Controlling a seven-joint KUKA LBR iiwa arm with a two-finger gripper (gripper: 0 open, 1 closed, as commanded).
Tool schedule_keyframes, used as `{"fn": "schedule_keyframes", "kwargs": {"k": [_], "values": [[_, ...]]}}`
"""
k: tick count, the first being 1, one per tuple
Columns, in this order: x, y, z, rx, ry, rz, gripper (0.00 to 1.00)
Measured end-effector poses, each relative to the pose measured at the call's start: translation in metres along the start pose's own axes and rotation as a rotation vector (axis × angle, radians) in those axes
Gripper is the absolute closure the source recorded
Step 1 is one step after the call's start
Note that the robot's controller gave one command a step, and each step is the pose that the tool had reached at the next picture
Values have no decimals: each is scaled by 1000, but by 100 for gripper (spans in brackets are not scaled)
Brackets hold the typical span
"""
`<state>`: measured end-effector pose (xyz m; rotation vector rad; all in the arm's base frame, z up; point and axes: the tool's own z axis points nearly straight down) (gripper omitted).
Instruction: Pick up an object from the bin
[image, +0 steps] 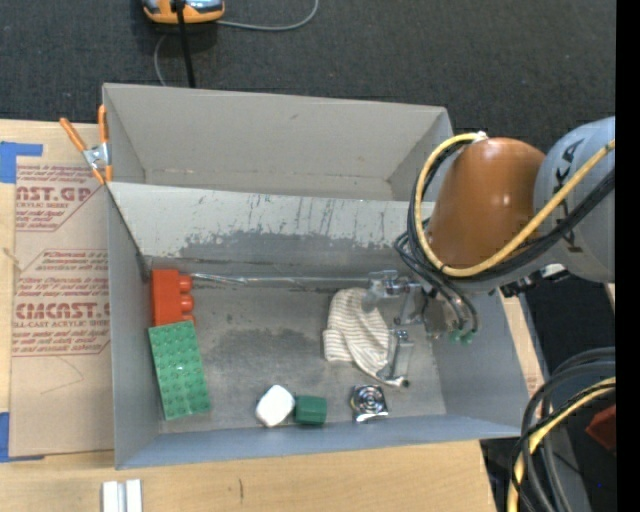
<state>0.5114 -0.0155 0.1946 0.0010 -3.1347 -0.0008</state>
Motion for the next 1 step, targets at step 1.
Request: {"fn": "schedule_keyframes", "kwargs": {"k": [1], "values": [[-2, 0, -5, 0, -8, 0, 0]]}}
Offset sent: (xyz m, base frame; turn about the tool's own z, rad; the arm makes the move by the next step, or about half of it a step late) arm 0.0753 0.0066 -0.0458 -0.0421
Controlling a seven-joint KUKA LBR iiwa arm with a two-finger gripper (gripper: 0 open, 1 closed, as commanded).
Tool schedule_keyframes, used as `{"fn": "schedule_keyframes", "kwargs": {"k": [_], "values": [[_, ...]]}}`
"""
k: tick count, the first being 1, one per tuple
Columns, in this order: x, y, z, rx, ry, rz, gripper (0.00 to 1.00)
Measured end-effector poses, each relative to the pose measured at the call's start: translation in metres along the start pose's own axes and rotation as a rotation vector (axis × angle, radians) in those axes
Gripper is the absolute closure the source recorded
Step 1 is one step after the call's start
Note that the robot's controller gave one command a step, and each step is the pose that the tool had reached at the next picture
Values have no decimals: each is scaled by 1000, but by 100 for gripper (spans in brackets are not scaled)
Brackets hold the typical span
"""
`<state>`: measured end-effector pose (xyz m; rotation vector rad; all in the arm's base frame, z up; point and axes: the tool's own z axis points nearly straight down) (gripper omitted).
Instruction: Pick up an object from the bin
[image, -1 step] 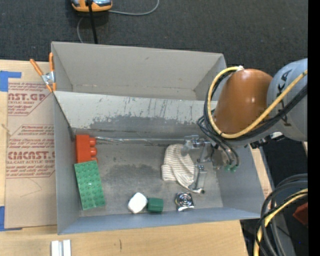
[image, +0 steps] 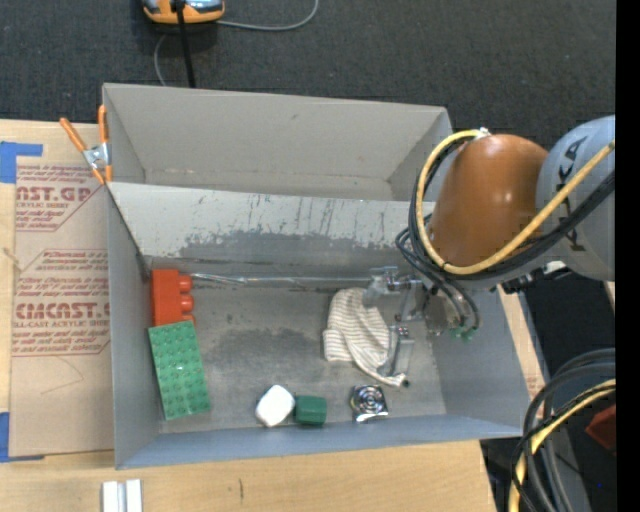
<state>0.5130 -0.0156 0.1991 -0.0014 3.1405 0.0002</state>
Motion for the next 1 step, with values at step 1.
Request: {"fn": "schedule_keyframes", "kwargs": {"k": [1], "values": [[-42, 3, 23, 1, -4, -21, 0]]}}
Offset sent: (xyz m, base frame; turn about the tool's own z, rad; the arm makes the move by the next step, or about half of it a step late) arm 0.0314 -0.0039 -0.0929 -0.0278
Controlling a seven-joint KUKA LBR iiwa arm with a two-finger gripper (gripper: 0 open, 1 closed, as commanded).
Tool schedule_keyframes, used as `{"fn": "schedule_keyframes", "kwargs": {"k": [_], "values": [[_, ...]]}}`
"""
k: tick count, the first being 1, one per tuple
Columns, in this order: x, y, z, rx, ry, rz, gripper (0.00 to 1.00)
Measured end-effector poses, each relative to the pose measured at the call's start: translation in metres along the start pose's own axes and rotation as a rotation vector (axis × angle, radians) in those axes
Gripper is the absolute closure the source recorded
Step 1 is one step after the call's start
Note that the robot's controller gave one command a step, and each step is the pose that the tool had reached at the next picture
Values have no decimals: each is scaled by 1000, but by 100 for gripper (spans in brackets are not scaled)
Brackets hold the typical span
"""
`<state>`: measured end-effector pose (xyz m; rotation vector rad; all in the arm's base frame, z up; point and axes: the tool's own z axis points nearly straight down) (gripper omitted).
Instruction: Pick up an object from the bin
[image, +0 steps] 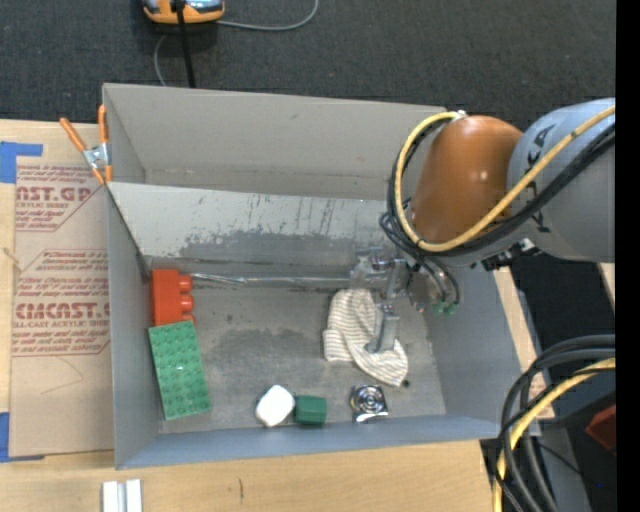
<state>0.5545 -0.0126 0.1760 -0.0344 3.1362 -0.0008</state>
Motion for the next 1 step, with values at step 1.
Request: {"fn": "schedule_keyframes", "kwargs": {"k": [1], "values": [[-8, -3, 54, 0, -6, -8, 0]]}}
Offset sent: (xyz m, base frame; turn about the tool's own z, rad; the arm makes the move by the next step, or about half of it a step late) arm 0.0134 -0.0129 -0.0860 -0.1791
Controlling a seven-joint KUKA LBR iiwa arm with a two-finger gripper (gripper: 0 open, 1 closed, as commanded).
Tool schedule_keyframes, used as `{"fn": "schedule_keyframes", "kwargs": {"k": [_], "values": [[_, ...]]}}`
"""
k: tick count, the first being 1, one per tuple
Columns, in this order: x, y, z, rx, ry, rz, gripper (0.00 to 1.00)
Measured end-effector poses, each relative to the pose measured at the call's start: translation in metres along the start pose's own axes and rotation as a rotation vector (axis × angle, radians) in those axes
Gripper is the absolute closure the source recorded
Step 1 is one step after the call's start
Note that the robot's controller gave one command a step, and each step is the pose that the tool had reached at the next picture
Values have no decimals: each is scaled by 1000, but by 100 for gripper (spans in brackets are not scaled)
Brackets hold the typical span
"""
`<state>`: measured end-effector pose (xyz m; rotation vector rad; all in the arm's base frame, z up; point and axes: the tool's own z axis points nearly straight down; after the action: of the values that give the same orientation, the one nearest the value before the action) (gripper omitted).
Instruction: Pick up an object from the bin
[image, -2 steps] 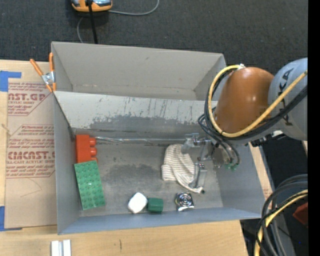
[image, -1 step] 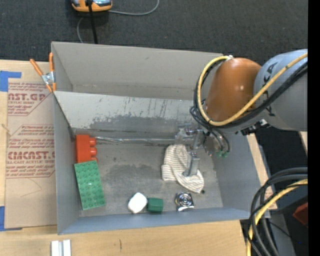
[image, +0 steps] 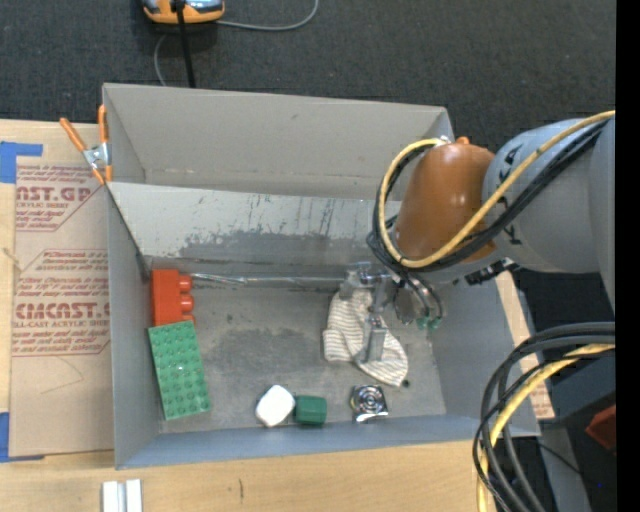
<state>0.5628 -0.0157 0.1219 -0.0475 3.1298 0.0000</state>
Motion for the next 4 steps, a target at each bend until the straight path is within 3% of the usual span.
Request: {"fn": "schedule_keyframes", "kwargs": {"k": [1, 2, 4], "values": [[18, -4, 24, -1, 17, -91, 0], [-10, -9, 51, -1, -5, -47, 100], [-12, -10, 51, -3, -3, -34, 100]]}}
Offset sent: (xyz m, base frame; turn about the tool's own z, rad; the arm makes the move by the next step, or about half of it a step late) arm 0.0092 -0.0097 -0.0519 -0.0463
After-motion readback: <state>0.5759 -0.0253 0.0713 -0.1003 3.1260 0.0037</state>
